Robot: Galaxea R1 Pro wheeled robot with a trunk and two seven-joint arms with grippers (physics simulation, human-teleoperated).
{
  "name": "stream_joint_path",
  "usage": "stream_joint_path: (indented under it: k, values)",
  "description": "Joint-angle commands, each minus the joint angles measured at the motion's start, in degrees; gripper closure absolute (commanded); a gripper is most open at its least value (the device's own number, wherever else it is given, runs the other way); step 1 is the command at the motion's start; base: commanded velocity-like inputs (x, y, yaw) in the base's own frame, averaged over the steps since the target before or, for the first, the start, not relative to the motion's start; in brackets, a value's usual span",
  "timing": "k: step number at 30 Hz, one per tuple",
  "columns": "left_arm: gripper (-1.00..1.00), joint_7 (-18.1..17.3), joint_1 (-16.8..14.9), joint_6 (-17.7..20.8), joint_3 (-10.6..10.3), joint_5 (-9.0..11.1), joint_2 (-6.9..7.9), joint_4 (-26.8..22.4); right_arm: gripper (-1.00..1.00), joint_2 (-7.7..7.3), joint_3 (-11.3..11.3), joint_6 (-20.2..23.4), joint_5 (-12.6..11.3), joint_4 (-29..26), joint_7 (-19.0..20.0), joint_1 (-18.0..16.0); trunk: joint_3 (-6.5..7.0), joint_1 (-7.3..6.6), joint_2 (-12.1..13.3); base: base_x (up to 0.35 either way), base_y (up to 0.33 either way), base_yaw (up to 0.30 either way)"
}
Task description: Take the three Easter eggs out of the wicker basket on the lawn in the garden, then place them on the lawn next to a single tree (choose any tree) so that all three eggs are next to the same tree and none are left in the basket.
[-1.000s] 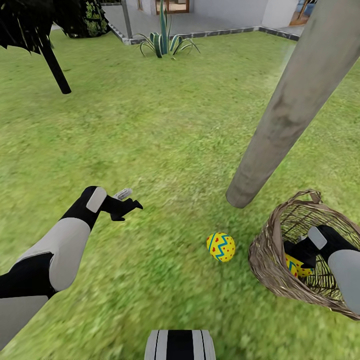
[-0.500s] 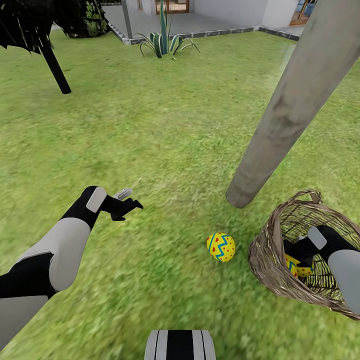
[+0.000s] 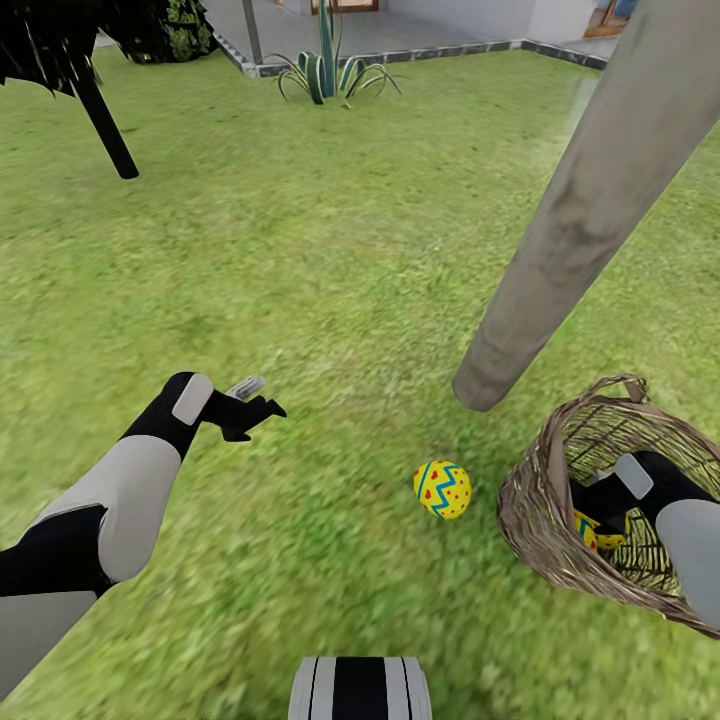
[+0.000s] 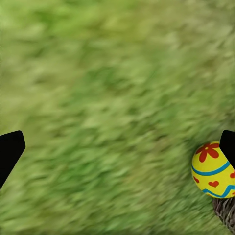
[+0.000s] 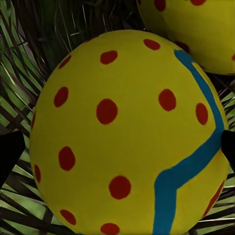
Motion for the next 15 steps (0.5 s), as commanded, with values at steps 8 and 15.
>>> stream_joint_path:
  k: [8, 15]
  values:
    - [-1.0, 0.58, -0.02, 0.21, 0.19, 0.6, 0.02, -0.05, -1.0, 0.07, -0.05, 0.15, -0.16, 0.09, -0.14, -0.03, -0.26, 0.02, -0.03, 0.0, 0.0, 0.0]
    - [-1.0, 0.58, -0.02, 0.2, 0.2, 0.6, 0.06, -0.05, -1.0, 0.08, -0.02, 0.18, -0.1, 0.11, -0.14, -0.03, -0.26, 0.02, -0.03, 0.0, 0.0, 0.0]
